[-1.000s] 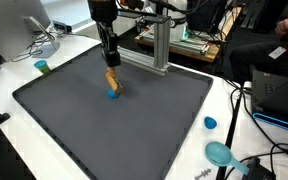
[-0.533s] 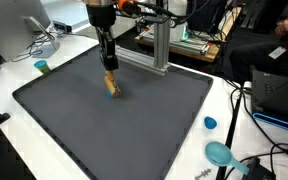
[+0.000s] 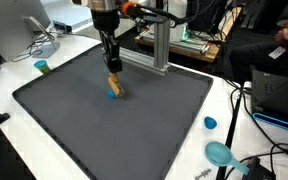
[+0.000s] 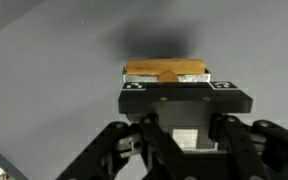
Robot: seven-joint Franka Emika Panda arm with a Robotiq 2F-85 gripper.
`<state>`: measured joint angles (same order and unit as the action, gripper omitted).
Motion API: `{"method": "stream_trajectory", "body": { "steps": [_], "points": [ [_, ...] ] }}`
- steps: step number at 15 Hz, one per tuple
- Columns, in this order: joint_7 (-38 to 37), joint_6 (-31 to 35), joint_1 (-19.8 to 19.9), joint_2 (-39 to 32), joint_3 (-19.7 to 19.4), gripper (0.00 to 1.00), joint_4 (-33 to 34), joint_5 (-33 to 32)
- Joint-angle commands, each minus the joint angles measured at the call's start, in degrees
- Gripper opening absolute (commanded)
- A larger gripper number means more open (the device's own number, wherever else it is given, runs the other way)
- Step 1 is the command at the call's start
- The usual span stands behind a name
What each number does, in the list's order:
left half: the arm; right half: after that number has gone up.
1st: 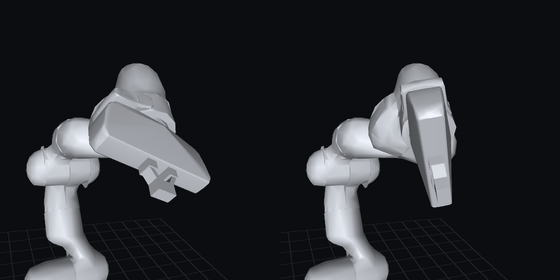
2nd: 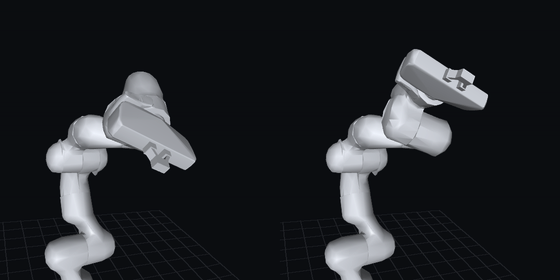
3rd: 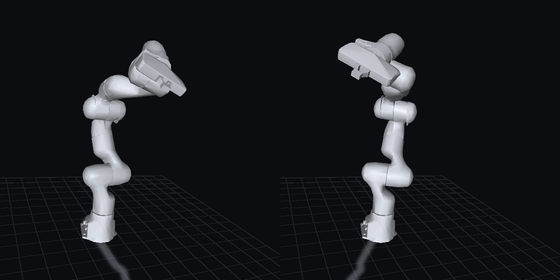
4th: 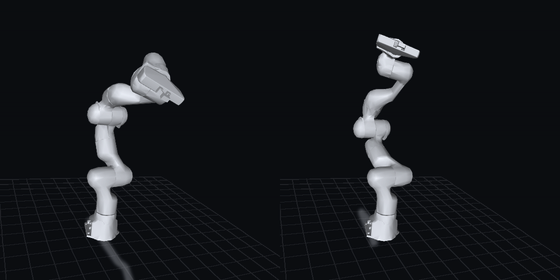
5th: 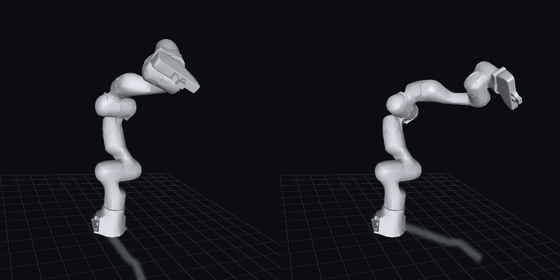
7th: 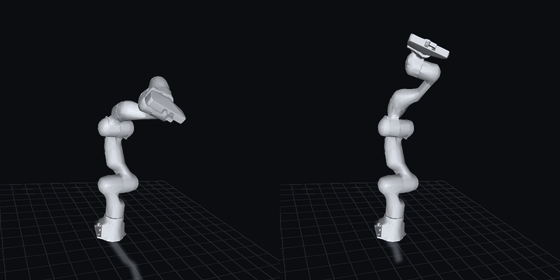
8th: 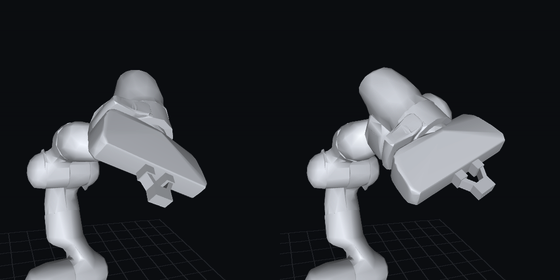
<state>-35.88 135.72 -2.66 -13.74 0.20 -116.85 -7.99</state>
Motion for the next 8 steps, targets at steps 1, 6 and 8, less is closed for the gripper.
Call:
{"method": "stream_trajectory", "body": {
  "steps": [1,6,8],
  "points": [
    [-0.7,1.5,-1.7,-1.7,-1.0,0.22,0.1,-0.1],
    [-3.2,2.6,-2.3,-3.3,-2.0,0.22,0.7,0.2],
    [-2.1,2.1,-1.6,-1.6,-2.0,0.22,-0.4,1.6]
  ]
}}
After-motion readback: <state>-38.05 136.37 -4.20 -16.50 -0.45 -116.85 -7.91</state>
